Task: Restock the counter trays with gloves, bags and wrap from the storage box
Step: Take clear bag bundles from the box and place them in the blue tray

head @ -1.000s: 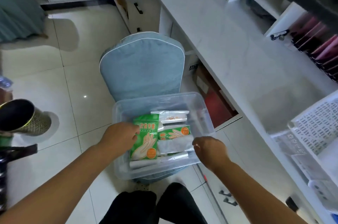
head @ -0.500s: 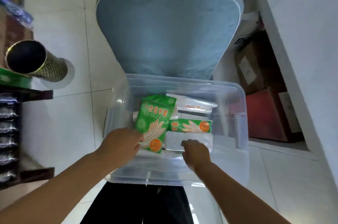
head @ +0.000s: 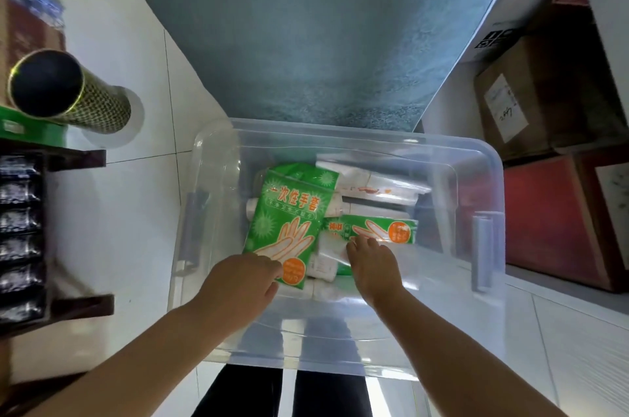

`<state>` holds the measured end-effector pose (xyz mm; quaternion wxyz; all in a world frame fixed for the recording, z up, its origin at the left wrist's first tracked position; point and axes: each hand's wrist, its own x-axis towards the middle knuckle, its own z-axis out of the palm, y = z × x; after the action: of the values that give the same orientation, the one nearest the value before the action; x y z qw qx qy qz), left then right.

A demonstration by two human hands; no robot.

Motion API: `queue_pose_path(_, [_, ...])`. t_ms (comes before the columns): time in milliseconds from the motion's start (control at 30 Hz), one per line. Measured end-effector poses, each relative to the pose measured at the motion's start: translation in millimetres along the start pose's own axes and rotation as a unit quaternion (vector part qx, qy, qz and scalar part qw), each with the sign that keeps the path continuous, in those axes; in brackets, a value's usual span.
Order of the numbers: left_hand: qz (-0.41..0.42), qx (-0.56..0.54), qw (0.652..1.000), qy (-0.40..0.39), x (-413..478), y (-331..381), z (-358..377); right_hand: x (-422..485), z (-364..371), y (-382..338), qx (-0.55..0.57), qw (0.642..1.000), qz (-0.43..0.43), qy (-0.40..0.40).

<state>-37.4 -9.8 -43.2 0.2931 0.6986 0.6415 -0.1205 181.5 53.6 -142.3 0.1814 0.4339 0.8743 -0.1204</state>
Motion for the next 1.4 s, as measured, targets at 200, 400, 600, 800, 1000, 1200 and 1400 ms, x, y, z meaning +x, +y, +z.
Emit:
queue_pose_path(200, [-0.008,-0.027,1.0,0.013,-1,11,-13,-3,-21,17,0.168,0.976,0.141,-0.011])
queue_pose_path(400, [-0.033,-0.138,0.988,0.054,8,29,-32,-12,-87,10,0.601,0.76,0.247,0.022])
queue_pose_path(600, [-0.104,-0.507,0.851,0.086,20,56,-49,-29,-133,-9,0.809,0.569,0.147,-0.029])
queue_pose_path(800, [-0.212,-0.656,0.705,0.165,28,57,-52,-29,-115,-32,0.721,0.669,0.179,-0.015])
queue_pose_path(1000, [-0.313,-0.622,0.678,0.235,37,29,-31,-3,-91,-19,0.633,0.753,0.18,-0.003])
queue_pose_path(1200, [-0.344,-0.65,0.642,0.216,42,2,-14,53,-62,41,0.241,0.934,0.19,0.184])
queue_pose_path(1400, [-0.342,-0.677,0.624,0.191,41,-5,-3,84,-29,48,0.062,0.987,0.127,0.082])
